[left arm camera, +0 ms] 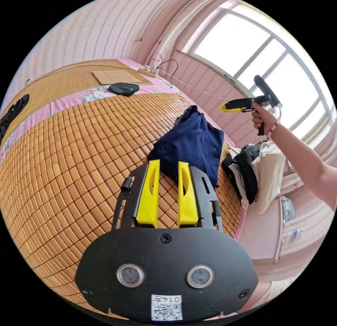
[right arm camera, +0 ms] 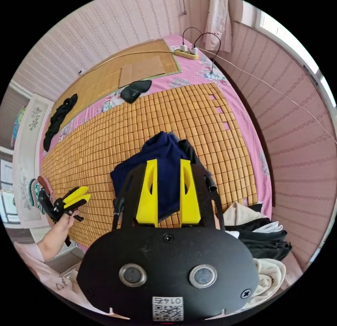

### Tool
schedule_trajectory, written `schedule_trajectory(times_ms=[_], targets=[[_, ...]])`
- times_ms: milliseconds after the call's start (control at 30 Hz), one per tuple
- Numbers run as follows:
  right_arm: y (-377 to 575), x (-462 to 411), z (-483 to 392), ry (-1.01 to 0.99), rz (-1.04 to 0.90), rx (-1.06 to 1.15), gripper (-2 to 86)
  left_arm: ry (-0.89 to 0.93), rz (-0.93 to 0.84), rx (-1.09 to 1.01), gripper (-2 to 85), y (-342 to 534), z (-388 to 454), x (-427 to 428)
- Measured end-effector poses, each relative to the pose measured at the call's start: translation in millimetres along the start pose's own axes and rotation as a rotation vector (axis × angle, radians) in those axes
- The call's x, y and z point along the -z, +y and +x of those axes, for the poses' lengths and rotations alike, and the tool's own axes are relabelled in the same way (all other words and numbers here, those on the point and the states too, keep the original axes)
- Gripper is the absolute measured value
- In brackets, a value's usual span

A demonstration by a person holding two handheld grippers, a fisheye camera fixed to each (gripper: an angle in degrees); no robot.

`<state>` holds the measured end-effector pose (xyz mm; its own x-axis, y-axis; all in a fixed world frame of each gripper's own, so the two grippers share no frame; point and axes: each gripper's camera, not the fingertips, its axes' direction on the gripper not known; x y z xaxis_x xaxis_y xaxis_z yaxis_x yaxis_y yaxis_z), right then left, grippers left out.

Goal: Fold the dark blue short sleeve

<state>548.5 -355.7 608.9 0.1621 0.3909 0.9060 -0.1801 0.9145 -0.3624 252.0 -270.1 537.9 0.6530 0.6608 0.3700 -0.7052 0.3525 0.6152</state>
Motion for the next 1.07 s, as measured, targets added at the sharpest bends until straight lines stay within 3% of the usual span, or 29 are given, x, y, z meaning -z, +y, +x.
schedule_trajectory(times_ms=[67,200,333,400,567,700,900,1067], targets=[[37,7,-20,-0.099,0.055,0.060,8.6,-0.013,0.053,-0.030,8.0,22,4,27],[182,6,-92,-0.038,0.068,0.255,7.8,-0.099,0.058,-0.193,7.6,114,33,95],[305,-14,-163,-0.081,-0.022,0.312,6.7,-0.183,-0.012,-0.280,6.7,227,57,173],[365,-32,-210,-0.167,-0.100,0.289,1.9,-0.228,-0.044,-0.271,6.0,270,62,211],[424,-65,-321,-0.397,-0.186,0.442,-0.1,-0.389,-0.086,-0.187,4.1,352,71,321],[453,-61,-385,-0.591,-0.198,0.583,0.6,-0.510,-0.012,-0.104,3.9,406,80,401],[522,-23,-423,-0.556,-0.078,0.786,4.5,-0.583,0.189,0.043,3.7,486,110,477],[577,21,-436,-0.500,-0.040,0.758,6.9,-0.581,0.285,0.003,4.3,531,167,545]])
